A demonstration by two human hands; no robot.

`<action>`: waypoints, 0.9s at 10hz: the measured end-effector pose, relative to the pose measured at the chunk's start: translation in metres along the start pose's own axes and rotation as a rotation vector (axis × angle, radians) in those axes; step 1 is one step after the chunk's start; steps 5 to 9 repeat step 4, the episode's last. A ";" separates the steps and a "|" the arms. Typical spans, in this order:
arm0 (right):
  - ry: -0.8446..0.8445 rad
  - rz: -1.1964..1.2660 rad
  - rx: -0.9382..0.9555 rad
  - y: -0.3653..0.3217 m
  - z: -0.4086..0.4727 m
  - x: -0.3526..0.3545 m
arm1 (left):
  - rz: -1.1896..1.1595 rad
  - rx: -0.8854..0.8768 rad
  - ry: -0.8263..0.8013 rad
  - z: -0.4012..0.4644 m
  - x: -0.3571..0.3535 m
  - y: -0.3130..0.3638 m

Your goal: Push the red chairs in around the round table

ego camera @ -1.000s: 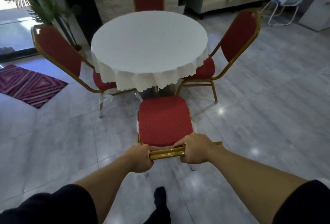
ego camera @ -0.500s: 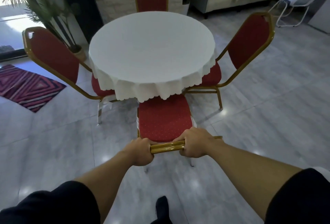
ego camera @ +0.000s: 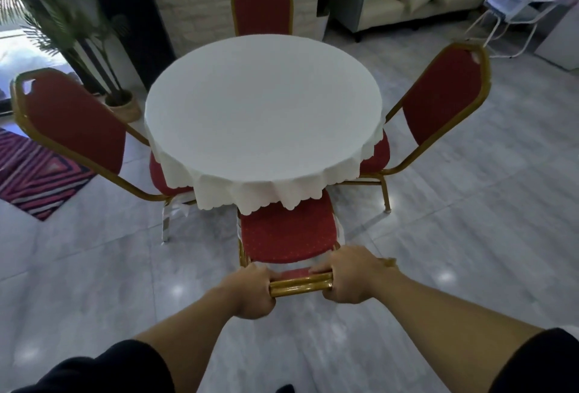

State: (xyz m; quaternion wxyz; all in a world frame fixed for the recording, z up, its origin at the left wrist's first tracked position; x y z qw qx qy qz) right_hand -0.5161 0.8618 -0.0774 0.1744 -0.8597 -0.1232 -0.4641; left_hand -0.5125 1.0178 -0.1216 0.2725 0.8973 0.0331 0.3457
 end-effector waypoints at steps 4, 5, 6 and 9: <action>0.031 0.316 -0.088 0.052 -0.012 0.022 | 0.123 0.087 -0.207 0.017 0.019 0.030; 0.031 0.316 -0.088 0.052 -0.012 0.022 | 0.123 0.087 -0.207 0.017 0.019 0.030; 0.031 0.316 -0.088 0.052 -0.012 0.022 | 0.123 0.087 -0.207 0.017 0.019 0.030; 0.031 0.316 -0.088 0.052 -0.012 0.022 | 0.123 0.087 -0.207 0.017 0.019 0.030</action>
Point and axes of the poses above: each hand's wrist, its own z-axis towards the middle knuckle, its own x-axis out of the back of the hand, y = z × x, the point moved 10 cm from there along z, towards the middle knuckle, and after that the axes turned 8 degrees about -z, right-handed, at the moved point
